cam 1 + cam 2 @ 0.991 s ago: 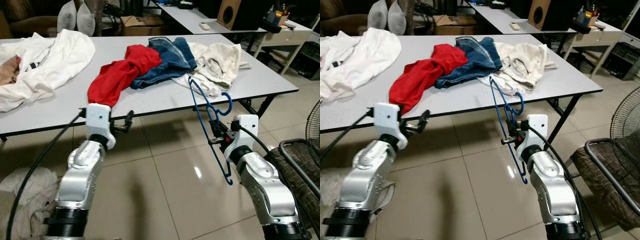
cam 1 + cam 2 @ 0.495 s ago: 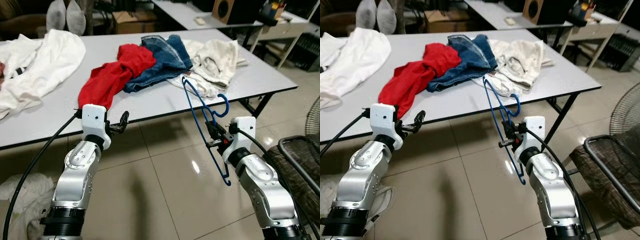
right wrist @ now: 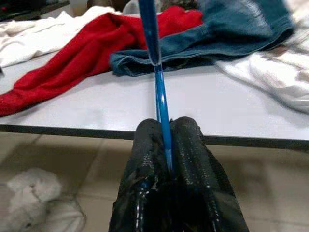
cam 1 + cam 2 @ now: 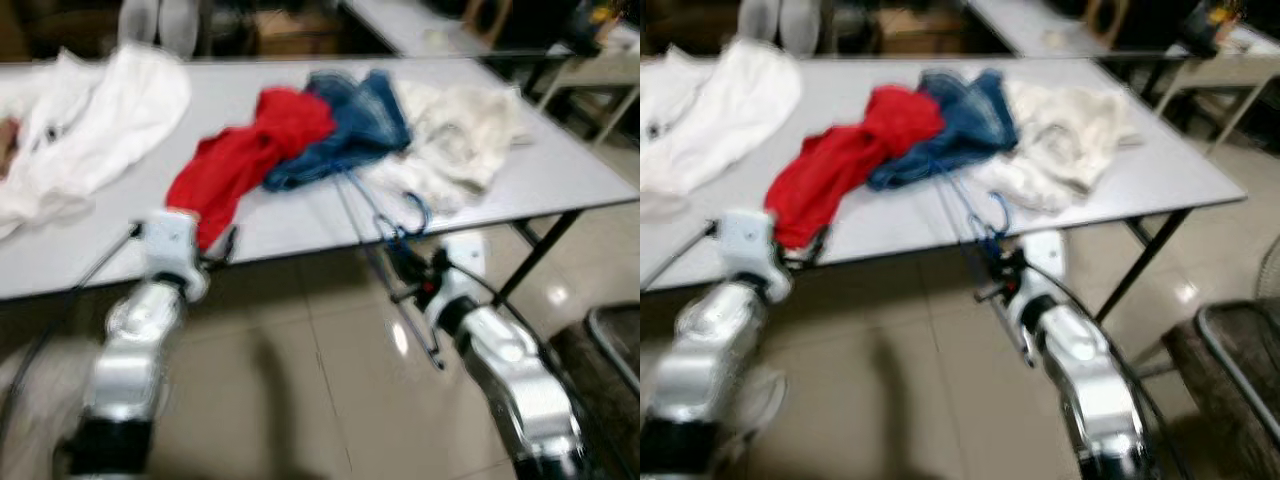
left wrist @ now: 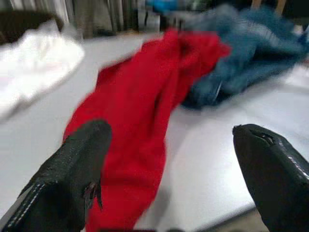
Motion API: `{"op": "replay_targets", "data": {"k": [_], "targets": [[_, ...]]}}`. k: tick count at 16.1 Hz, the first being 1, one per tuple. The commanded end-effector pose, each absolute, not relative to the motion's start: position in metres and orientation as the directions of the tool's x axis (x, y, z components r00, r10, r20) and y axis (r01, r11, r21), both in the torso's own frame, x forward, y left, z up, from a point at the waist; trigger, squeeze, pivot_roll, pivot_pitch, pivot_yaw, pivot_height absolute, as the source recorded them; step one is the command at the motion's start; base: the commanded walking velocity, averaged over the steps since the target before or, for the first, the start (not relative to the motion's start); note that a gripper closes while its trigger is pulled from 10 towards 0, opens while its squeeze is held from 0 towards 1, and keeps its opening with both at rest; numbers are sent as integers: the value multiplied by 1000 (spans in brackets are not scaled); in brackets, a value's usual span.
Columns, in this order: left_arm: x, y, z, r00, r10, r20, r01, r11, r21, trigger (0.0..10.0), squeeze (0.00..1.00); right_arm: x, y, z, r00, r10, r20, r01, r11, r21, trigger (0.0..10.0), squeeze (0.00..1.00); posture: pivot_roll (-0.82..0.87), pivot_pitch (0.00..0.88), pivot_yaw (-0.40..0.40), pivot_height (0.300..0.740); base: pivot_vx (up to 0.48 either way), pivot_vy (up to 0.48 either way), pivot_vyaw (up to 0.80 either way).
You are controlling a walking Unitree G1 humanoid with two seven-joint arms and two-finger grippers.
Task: Hang hanger
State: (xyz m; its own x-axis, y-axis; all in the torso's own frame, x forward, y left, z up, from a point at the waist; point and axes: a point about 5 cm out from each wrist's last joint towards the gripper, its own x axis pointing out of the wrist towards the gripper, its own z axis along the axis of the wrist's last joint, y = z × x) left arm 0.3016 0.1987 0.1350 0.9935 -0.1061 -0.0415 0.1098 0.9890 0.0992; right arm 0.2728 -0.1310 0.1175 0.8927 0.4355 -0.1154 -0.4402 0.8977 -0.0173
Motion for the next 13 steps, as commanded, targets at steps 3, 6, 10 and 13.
{"op": "replay_targets", "data": {"k": [3, 6, 10, 13], "targets": [[301, 192, 132, 989, -138, -51, 142, 987, 80, 10000, 0, 270, -135, 115, 886, 440, -144, -455, 886, -88, 10000, 0, -69, 0, -65, 740, 305, 0, 235], [305, 189, 135, 987, -156, -48, 160, 983, 91, 10000, 0, 271, -137, 115, 891, 431, -140, -446, 890, -99, 10000, 0, -63, 0, -54, 740, 303, 0, 319], [302, 194, 133, 987, -148, -59, 153, 983, 98, 10000, 0, 269, -135, 113, 883, 447, -146, -462, 882, -96, 10000, 0, -62, 0, -63, 740, 299, 0, 0], [301, 208, 129, 969, -210, -128, 230, 959, 167, 10000, 0, 273, -134, 112, 889, 433, -150, -442, 896, -32, 10000, 0, -49, 0, -60, 740, 85, 0, 0]]}}
